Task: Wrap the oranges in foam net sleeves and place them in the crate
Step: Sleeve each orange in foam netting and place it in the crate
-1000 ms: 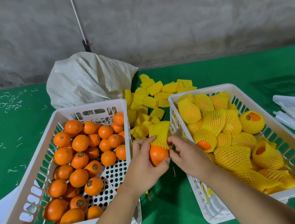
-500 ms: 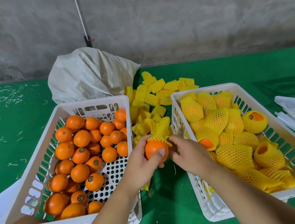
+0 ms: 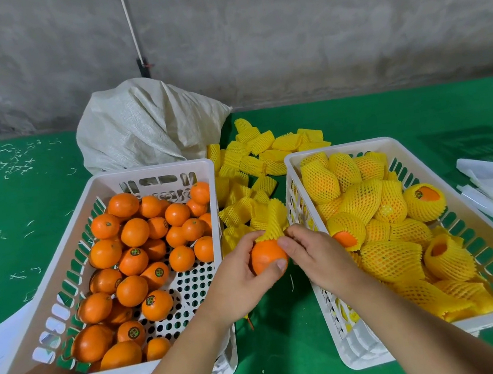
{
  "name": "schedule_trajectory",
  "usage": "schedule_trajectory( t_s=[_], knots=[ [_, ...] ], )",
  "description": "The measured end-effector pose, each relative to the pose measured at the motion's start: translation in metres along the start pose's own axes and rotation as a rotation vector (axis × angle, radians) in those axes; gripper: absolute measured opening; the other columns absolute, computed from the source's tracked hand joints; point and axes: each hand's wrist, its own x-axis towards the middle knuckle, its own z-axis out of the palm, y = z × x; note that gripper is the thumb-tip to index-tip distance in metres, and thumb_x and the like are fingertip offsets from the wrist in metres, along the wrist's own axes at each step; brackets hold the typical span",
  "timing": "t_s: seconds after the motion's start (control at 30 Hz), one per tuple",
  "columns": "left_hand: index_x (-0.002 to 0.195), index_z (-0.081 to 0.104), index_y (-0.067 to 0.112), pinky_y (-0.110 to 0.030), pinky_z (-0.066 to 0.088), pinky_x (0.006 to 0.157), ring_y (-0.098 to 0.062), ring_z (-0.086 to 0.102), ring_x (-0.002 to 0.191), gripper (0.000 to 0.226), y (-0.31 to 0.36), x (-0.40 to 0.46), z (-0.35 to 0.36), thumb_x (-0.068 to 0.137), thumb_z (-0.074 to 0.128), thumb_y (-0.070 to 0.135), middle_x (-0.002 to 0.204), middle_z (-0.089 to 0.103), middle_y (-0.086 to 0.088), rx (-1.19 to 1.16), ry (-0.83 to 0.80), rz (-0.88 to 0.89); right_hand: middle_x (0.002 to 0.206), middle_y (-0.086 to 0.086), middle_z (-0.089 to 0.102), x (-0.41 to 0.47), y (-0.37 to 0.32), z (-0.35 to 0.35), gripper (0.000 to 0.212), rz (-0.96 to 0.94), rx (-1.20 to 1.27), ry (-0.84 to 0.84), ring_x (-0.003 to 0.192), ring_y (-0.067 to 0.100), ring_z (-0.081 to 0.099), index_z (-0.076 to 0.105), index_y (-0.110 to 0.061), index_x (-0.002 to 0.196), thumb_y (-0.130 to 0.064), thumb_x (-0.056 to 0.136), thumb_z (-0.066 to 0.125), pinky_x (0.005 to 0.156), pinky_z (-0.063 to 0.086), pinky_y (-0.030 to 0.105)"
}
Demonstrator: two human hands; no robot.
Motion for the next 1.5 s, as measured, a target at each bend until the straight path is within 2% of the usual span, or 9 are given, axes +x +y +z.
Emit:
schedule_trajectory(
  t_s=[0.1,0.23,0.4,0.53,0.77,0.93,1.1,1.3,1.5],
  knots=[
    [0.135,0.054,0.041,-0.029,0.061,0.067,-0.022,0.076,0.078,0.057,0.001,0.000,0.000,0.085,0.073,0.061,0.118,0.065,0.008,-0.095,0.033,-0.003,0.075,-0.012,0.052,0.000,0.001,0.005,0.018,-0.049,-0.177,0.016,0.063,0.014,0.051,0.040,-0.033,0.094,-0.041,0.102,0.054,0.049,0.033,0.030],
    [0.131,0.048,0.051,-0.031,0.062,0.075,-0.015,0.074,0.087,0.060,0.000,0.002,0.001,0.081,0.074,0.072,0.114,0.067,0.014,-0.014,0.046,0.029,0.083,-0.011,0.048,0.000,0.002,0.004,0.020,-0.044,-0.172,0.032,0.070,0.015,0.049,0.047,-0.029,0.098,-0.022,0.095,0.065,0.054,0.032,0.027],
    [0.133,0.033,0.050,-0.034,0.059,0.089,-0.009,0.065,0.112,0.064,0.004,0.009,0.006,0.085,0.072,0.068,0.132,0.053,0.006,-0.049,0.189,0.075,0.071,-0.012,0.043,-0.005,-0.004,0.001,0.015,-0.146,-0.111,0.035,0.060,0.012,0.044,0.038,-0.036,0.091,-0.035,0.098,0.052,0.049,0.036,0.036],
    [0.150,0.016,0.052,-0.019,0.055,0.092,0.014,0.050,0.115,0.083,-0.004,0.003,-0.003,0.088,0.070,0.040,0.138,0.025,0.016,0.154,-0.017,0.152,0.071,-0.004,0.051,-0.004,-0.002,0.004,0.016,-0.113,-0.179,0.005,0.058,0.017,0.049,0.037,-0.032,0.095,-0.035,0.096,0.052,0.048,0.035,0.039],
    [0.140,0.042,0.046,-0.011,0.046,0.059,-0.004,0.064,0.077,0.074,-0.001,0.003,0.002,0.081,0.086,0.054,0.114,0.063,0.018,0.130,0.253,0.118,0.083,-0.005,0.050,-0.005,-0.002,0.000,0.013,-0.134,-0.064,0.120,0.068,0.016,0.047,0.050,-0.023,0.104,-0.030,0.095,0.045,0.053,0.041,0.038],
    [0.115,0.036,0.048,-0.015,0.047,0.059,0.001,0.061,0.074,0.068,0.006,0.005,0.000,0.073,0.089,0.058,0.096,0.059,0.015,0.004,0.423,0.067,0.088,-0.013,0.043,-0.008,-0.006,0.006,0.007,-0.269,-0.155,0.091,0.070,0.013,0.046,0.045,-0.027,0.101,-0.033,0.098,0.048,0.054,0.044,0.037],
    [0.147,0.032,0.046,-0.019,0.053,0.086,-0.001,0.058,0.114,0.083,0.002,0.001,-0.004,0.081,0.080,0.064,0.134,0.052,0.013,0.301,0.127,0.171,0.078,-0.011,0.041,-0.009,-0.001,0.001,0.024,-0.126,-0.073,0.033,0.069,0.005,0.043,0.029,-0.036,0.093,-0.042,0.085,0.051,0.054,0.025,0.025],
    [0.141,0.039,0.037,-0.011,0.042,0.071,0.000,0.059,0.093,0.075,0.001,0.007,0.004,0.081,0.083,0.046,0.117,0.057,0.019,0.301,0.164,0.157,0.097,-0.005,0.043,-0.005,-0.003,0.002,0.033,-0.177,-0.098,0.091,0.087,0.018,0.046,0.036,-0.027,0.099,-0.004,0.086,0.056,0.065,0.046,0.041],
    [0.139,0.038,0.034,-0.015,0.046,0.080,-0.003,0.058,0.108,0.079,-0.004,0.012,0.002,0.077,0.088,0.032,0.122,0.050,0.020,0.158,0.288,0.103,0.095,-0.004,0.050,-0.009,-0.006,0.008,0.028,-0.254,-0.148,0.059,0.075,0.021,0.054,0.039,-0.024,0.115,-0.031,0.090,0.049,0.056,0.045,0.038]
  ],
)
